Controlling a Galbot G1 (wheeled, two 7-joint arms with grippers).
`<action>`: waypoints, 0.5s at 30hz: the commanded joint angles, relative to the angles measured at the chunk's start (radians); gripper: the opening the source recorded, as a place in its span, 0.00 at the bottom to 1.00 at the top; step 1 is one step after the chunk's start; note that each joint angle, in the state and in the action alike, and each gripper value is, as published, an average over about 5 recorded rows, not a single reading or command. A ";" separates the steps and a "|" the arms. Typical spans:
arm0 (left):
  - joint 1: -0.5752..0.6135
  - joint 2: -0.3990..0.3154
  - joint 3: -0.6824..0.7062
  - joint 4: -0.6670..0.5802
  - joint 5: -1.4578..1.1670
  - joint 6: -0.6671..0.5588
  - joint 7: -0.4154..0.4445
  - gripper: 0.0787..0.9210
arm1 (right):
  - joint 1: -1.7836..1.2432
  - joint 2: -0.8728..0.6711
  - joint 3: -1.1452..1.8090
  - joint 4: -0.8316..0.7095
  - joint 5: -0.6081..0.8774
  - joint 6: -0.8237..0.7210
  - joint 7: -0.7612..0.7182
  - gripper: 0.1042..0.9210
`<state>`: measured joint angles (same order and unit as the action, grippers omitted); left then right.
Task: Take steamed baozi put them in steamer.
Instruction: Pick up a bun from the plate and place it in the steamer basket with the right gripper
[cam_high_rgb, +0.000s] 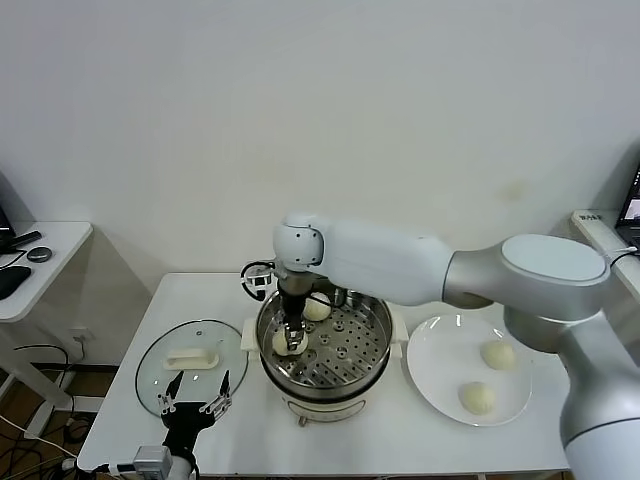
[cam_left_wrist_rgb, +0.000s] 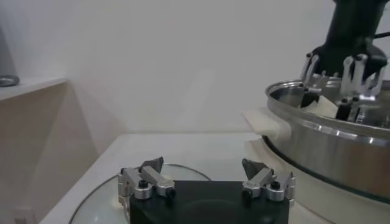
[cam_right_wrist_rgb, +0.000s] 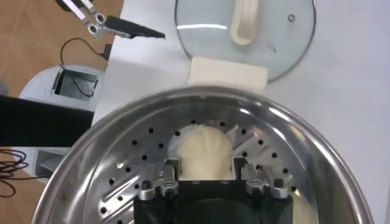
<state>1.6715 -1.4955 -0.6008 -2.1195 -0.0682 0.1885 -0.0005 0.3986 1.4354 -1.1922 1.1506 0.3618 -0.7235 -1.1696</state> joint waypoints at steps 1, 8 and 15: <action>0.001 -0.001 -0.001 -0.002 0.000 0.000 0.000 0.88 | -0.021 0.026 0.010 -0.010 -0.009 -0.004 0.015 0.61; 0.010 -0.008 -0.003 -0.008 0.004 0.000 -0.001 0.88 | 0.022 -0.057 0.043 0.048 -0.007 0.000 0.009 0.84; 0.020 -0.011 -0.014 -0.007 0.004 0.001 0.001 0.88 | 0.152 -0.345 0.109 0.225 -0.004 0.058 -0.085 0.88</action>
<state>1.6887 -1.5062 -0.6102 -2.1283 -0.0644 0.1886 -0.0009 0.4461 1.3362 -1.1370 1.2282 0.3574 -0.7052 -1.1881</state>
